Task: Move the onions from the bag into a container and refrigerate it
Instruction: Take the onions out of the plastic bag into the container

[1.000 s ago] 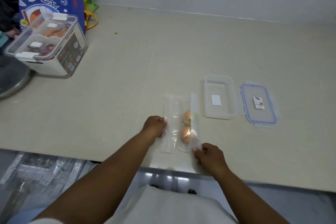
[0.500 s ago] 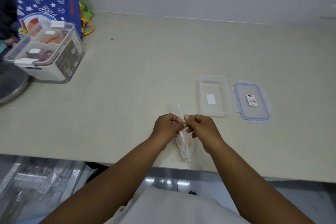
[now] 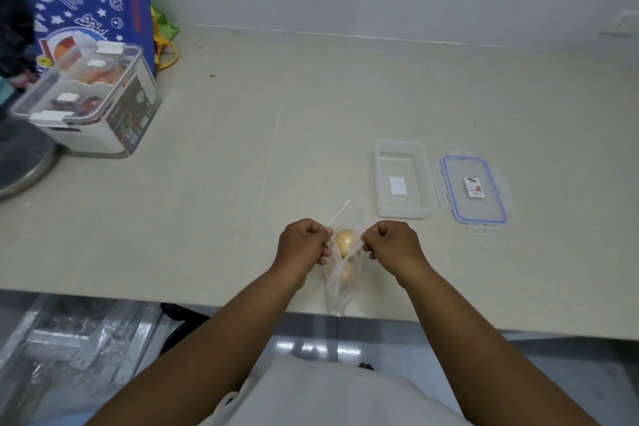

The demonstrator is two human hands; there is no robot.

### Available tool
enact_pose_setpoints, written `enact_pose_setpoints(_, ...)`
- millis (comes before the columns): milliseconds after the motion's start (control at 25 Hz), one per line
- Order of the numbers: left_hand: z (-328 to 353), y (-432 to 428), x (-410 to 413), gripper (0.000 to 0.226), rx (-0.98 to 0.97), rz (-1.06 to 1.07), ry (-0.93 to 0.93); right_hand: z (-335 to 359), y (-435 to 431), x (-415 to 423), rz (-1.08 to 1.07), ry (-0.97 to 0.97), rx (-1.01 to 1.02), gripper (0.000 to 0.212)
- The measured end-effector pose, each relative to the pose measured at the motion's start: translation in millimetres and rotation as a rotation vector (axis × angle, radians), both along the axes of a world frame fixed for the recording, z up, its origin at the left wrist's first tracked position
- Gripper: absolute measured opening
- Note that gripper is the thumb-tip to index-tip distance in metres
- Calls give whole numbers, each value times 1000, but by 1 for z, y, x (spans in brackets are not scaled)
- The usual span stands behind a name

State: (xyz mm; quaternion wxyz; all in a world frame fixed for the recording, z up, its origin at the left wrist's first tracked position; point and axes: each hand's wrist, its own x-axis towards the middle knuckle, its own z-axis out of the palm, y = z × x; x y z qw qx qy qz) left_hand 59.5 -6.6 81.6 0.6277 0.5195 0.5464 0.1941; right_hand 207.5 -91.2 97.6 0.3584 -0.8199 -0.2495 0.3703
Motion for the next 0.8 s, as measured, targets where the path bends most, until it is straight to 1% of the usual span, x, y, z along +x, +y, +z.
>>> enact_pose_setpoints(80, -1, 10, -9, 13, -18, 125, -18, 0, -6, 15, -66, -46, -16, 19)
enact_pose_setpoints(160, 0, 20, -20, 11, -27, 198, -29, 2, -13, 32, -113, -89, -23, 19)
enact_pose_setpoints(240, 2, 24, -26, 11, -19, 195, -25, 3, -19, 42, -114, -106, -27, 19)
enact_pose_setpoints(320, 3, 22, -26, 12, -7, 146, -11, 2, -18, 38, -66, -151, -11, 16)
enact_pose_setpoints(360, 4, 19, -25, 11, 4, 118, -1, 3, -16, 33, -25, -222, 18, 14)
enact_pose_setpoints(440, 5, 13, -21, 11, 27, 71, 5, 7, -9, 19, 102, -476, 146, 4)
enact_pose_setpoints(520, 7, 9, -17, 11, 46, 45, 10, 12, 2, 6, 329, -704, 309, 15)
enact_pose_setpoints(560, 9, 7, -15, 12, 54, 37, 18, 14, 8, 2, 466, -753, 331, 21)
enact_pose_setpoints(600, 9, 6, -14, 12, 60, 32, 27, 13, 17, -1, 589, -758, 285, 26)
enact_pose_setpoints(680, 10, 5, -13, 12, 65, 30, 34, 4, 37, -6, 758, -750, 21, 35)
enact_pose_setpoints(720, 9, 5, -13, 12, 64, 31, 31, -4, 46, -7, 808, -753, -119, 37)
enact_pose_setpoints(800, 9, 5, -14, 10, 61, 33, 24, -20, 59, -5, 839, -723, -315, 39)
